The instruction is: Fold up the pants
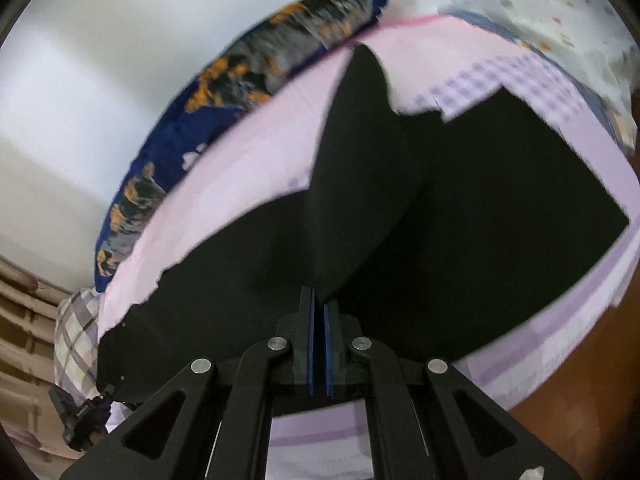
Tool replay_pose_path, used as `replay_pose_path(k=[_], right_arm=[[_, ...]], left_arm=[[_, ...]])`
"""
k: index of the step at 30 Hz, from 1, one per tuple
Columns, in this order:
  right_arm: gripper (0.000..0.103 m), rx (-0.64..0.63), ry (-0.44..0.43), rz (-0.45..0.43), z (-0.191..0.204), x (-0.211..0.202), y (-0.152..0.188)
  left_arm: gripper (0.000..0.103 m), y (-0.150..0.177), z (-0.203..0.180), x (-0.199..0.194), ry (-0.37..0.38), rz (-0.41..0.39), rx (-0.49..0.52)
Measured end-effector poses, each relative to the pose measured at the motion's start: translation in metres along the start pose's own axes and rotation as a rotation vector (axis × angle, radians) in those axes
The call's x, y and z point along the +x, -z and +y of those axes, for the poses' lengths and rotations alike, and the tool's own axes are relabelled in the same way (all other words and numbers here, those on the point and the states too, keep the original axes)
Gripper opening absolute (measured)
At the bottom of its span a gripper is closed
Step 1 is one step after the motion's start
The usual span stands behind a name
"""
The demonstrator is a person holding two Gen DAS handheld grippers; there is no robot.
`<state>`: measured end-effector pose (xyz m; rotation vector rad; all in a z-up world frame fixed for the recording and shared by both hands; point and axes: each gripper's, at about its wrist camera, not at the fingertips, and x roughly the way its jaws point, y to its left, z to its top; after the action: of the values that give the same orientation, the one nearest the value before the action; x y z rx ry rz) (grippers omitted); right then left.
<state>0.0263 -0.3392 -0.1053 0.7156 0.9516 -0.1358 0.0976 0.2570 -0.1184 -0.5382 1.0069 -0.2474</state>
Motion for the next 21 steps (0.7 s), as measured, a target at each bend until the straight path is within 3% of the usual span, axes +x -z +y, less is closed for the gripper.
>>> replay_pose_path(k=[4, 8, 10, 12, 14, 21], right_arm=[[0.003, 0.023, 0.023, 0.025, -0.011, 0.006, 0.014], [0.003, 0.042, 0.039, 0.054, -0.017, 0.012, 0.027], [0.003, 0.038, 0.047, 0.065, -0.017, 0.015, 0.033], [0.003, 0.055, 0.044, 0.076, -0.020, 0.017, 0.037], [0.003, 0.066, 0.045, 0.086, -0.022, 0.020, 0.038], [0.003, 0.101, 0.043, 0.122, -0.029, 0.030, 0.040]], left_arm=[[0.017, 0.001, -0.014, -0.007, -0.033, -0.044, 0.075], [0.017, -0.013, -0.027, -0.024, -0.008, -0.126, 0.135], [0.017, -0.016, -0.027, -0.019, -0.030, -0.105, 0.157], [0.017, -0.010, -0.019, -0.001, -0.107, -0.038, 0.192], [0.017, 0.000, -0.005, 0.012, -0.137, 0.013, 0.167], [0.022, 0.005, -0.003, 0.006, -0.125, -0.005, 0.134]])
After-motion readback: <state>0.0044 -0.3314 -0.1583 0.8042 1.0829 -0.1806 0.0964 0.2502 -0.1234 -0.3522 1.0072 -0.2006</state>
